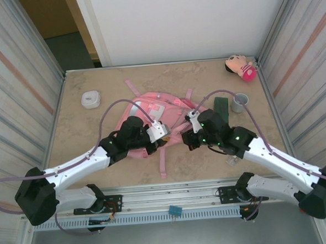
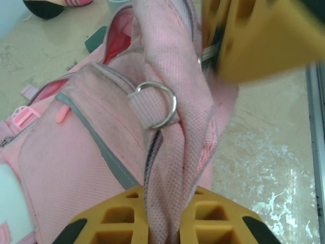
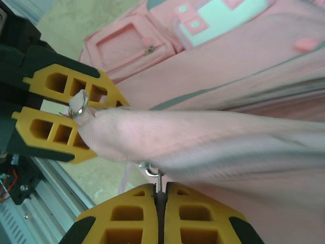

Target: Pack the student bag

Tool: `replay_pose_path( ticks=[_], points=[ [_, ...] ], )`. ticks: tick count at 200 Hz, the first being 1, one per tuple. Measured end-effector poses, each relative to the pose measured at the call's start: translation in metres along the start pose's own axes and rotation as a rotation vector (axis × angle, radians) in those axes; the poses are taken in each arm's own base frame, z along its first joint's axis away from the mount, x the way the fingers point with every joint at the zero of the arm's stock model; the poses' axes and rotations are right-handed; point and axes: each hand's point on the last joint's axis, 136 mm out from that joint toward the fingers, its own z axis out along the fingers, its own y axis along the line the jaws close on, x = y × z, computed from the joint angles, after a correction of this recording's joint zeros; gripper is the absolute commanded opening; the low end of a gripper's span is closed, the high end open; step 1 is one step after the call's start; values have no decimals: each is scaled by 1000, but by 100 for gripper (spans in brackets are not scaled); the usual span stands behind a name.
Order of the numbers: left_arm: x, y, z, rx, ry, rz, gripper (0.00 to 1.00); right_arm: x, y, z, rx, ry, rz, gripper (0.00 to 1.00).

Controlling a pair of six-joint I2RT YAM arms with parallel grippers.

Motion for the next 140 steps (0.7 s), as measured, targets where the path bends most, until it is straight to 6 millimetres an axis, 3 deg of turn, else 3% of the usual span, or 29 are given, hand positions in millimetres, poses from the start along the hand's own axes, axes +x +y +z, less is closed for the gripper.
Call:
replay_pose_path(
  ticks=[20,33,36,39,43,69,109,128,140],
  points=[
    [6,6,-4,-17,14,17,36,-2,-8,-10,1,-2,17,0],
    [13,7,-6,-22,32,20,58,4,-7,-9,-12,34,17,0],
    [15,7,-7,-23,39,10,67,6,-7,-9,-16,43,19,0],
    [16,7,-8,-22,43,16,92,8,-6,-8,-21,55,19,0],
    [19,8,-9,-24,50,7,98,10,-6,-7,-27,68,21,0],
    [20,2,-15,-27,59,18,99,23,2,0,-76,140,32,0],
    [-19,-41,-20,-20,-35,202,98,18,29,1,-190,193,53,0],
    [-24,-45,-18,-44,-43,248,78,13,44,-1,-235,203,43,0],
    [-21,-38,-14,-81,-21,256,55,12,52,-2,-260,212,36,0]
  ],
)
